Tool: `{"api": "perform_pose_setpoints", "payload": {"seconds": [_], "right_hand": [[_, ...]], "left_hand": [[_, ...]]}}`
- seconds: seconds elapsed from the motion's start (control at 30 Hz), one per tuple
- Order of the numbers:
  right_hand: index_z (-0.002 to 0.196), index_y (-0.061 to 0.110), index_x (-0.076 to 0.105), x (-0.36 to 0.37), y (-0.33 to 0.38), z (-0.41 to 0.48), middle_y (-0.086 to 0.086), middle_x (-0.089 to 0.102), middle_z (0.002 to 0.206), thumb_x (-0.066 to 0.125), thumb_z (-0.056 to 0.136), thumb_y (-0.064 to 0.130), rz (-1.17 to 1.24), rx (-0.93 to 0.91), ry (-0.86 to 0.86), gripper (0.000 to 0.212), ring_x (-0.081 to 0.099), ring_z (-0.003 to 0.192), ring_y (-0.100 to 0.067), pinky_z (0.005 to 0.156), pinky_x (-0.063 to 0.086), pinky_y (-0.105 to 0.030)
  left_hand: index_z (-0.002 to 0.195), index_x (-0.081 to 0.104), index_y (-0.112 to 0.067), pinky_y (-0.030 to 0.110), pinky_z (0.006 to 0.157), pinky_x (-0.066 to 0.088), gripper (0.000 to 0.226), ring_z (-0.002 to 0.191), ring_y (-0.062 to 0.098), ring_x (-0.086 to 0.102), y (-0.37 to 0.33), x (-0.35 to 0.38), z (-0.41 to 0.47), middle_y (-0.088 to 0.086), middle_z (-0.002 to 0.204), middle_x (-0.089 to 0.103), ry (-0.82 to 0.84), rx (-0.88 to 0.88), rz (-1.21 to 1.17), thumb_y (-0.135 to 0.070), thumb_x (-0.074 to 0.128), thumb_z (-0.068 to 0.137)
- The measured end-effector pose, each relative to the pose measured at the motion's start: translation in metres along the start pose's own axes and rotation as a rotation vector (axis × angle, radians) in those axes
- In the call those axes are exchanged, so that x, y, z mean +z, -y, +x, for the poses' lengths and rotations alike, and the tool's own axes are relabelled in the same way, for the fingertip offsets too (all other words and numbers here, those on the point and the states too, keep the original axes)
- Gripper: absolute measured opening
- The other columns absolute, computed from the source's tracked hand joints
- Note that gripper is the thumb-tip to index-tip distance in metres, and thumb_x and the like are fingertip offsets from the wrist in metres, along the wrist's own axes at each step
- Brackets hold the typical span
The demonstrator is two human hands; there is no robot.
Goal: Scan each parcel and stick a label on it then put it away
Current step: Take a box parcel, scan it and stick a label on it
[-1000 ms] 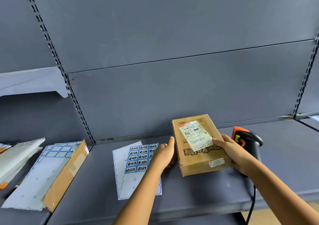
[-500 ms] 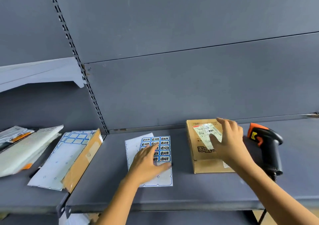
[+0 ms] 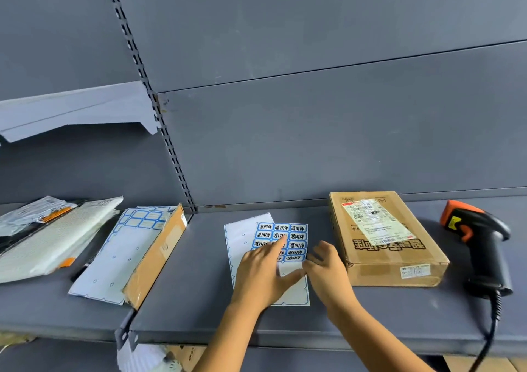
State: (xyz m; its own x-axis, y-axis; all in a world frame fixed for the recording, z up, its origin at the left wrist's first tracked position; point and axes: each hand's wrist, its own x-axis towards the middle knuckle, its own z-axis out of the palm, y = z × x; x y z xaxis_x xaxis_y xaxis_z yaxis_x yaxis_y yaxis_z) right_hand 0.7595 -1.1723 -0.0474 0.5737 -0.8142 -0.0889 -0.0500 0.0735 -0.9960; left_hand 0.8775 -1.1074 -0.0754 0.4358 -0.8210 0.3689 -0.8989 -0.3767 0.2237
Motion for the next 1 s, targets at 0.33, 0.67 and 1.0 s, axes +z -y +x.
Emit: {"api": "perform_pose_setpoints", "payload": {"seconds": [0.33, 0.67, 1.0], "right_hand": [[0.082, 0.01, 0.046, -0.001, -0.01, 0.009, 0.002, 0.057, 0.073, 0.064, 0.078, -0.008, 0.055, -0.075, -0.13, 0.026, 0.058, 0.062, -0.002, 0.064, 0.043, -0.022], [0.079, 0.013, 0.04, -0.006, -0.022, 0.008, -0.002, 0.054, 0.07, 0.064, 0.078, -0.012, 0.085, -0.189, -0.052, 0.034, 0.055, 0.067, -0.012, 0.071, 0.047, -0.033], [0.079, 0.013, 0.041, -0.004, -0.027, 0.007, -0.011, 0.059, 0.076, 0.065, 0.078, -0.009, -0.008, -0.267, -0.073, 0.032, 0.059, 0.072, -0.022, 0.066, 0.049, -0.031]], "left_hand": [[0.095, 0.067, -0.024, 0.022, 0.08, 0.038, 0.031, 0.089, 0.011, 0.058, 0.007, 0.008, -0.001, -0.011, 0.094, 0.065, -0.319, 0.2, -0.159, -0.051, 0.06, 0.081], [0.083, 0.073, -0.017, 0.026, 0.076, 0.042, 0.024, 0.085, 0.011, 0.054, 0.006, 0.004, -0.005, -0.008, 0.085, 0.066, -0.41, 0.264, -0.184, -0.036, 0.059, 0.084], [0.077, 0.071, -0.016, 0.029, 0.072, 0.043, 0.02, 0.076, 0.018, 0.056, 0.005, 0.003, -0.006, -0.006, 0.079, 0.064, -0.434, 0.301, -0.13, -0.029, 0.06, 0.086]]}}
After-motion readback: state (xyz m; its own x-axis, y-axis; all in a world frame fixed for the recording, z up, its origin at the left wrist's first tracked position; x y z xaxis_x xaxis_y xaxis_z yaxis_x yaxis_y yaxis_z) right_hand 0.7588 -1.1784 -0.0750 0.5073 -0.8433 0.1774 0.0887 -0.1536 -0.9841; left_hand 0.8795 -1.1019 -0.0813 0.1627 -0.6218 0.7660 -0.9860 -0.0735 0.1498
